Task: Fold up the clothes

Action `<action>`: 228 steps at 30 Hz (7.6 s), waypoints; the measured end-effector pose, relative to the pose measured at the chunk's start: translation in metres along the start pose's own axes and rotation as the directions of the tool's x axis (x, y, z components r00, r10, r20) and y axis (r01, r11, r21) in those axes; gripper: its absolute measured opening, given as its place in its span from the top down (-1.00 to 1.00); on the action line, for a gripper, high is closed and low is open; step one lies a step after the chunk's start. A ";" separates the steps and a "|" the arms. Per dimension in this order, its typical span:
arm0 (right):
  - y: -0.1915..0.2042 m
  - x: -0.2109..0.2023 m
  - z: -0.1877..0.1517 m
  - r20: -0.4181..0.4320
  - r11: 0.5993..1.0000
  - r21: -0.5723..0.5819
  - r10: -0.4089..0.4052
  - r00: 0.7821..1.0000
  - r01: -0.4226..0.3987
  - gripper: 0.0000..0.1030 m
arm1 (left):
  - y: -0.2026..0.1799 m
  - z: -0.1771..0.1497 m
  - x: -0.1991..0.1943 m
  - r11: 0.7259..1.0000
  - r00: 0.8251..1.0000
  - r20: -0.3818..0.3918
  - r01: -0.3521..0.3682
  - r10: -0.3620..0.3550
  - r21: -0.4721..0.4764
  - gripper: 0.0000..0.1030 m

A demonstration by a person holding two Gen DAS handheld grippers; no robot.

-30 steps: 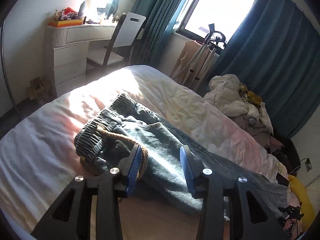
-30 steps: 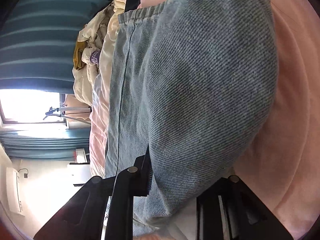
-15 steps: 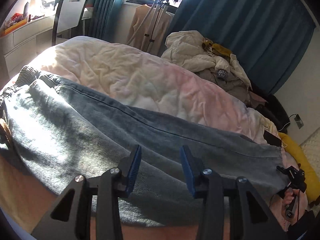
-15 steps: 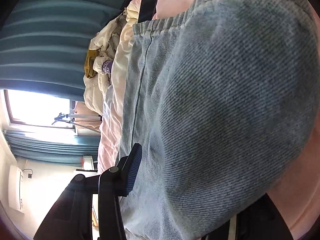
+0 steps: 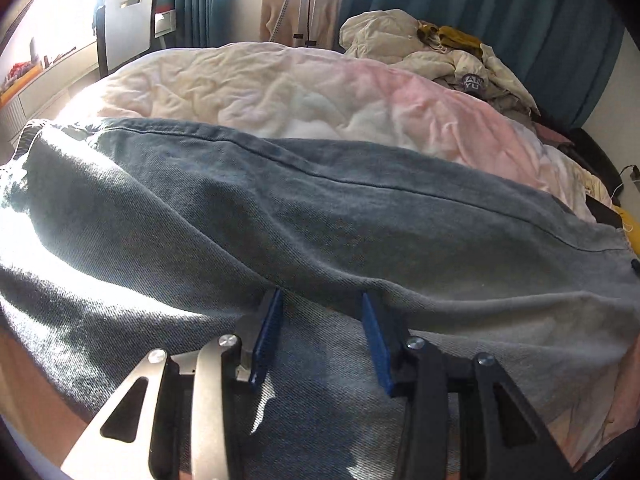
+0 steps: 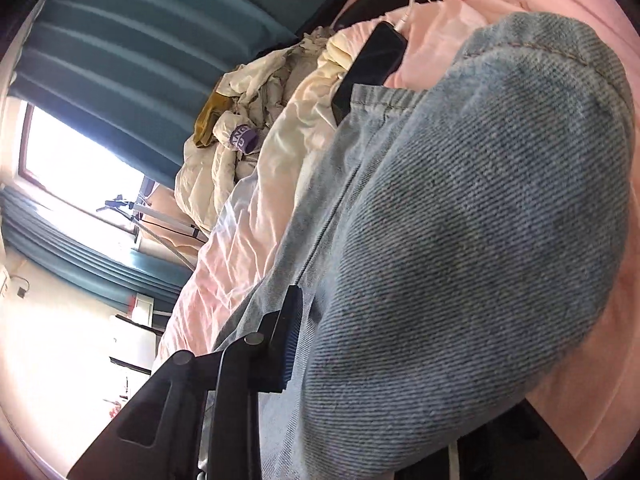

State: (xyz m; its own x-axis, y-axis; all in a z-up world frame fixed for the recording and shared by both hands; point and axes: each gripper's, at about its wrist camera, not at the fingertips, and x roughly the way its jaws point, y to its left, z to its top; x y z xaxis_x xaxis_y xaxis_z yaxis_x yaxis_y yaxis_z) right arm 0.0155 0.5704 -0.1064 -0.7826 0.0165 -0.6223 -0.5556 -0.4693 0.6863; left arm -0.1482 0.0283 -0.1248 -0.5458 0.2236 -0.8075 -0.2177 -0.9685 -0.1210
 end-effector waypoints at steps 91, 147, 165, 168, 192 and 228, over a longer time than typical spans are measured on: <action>0.182 0.038 -0.251 -0.174 0.668 -0.744 -0.141 0.975 -0.036 -0.61 | 0.056 0.017 -0.042 0.951 0.958 0.007 0.286 -0.287 -0.117 0.17; 0.162 0.075 -0.251 -0.248 0.769 -0.639 -0.172 0.953 -0.027 -0.59 | 0.287 -0.056 -0.056 0.387 0.954 0.201 0.275 -0.221 -0.880 -0.42; 0.160 0.077 -0.253 -0.241 0.786 -0.618 -0.187 0.952 -0.002 -0.62 | 0.309 -0.023 -0.029 0.416 0.881 0.452 0.465 -0.136 -0.782 0.18; 0.161 0.079 -0.254 -0.239 0.781 -0.624 -0.189 0.952 -0.002 -0.62 | 0.291 -0.006 -0.052 0.510 0.859 0.498 0.482 -0.115 -0.713 0.43; 0.151 0.064 -0.224 -0.326 0.869 -0.484 -0.071 0.943 -0.102 -0.62 | 0.051 0.073 -0.192 0.957 0.796 0.583 0.271 -0.163 -0.103 0.50; 0.119 -0.011 -0.122 -0.252 0.913 -0.251 0.260 0.932 -0.323 -0.62 | -0.196 -0.043 -0.077 0.879 0.960 0.263 -0.047 -0.091 0.475 0.42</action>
State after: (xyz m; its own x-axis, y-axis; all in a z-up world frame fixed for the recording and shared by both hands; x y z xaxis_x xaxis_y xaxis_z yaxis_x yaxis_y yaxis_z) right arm -0.0079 0.4063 -0.0644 -0.8033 -0.3294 -0.4962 -0.1840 -0.6551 0.7328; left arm -0.0288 0.1965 -0.0638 -0.7176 0.3316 -0.6125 -0.5498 -0.8095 0.2059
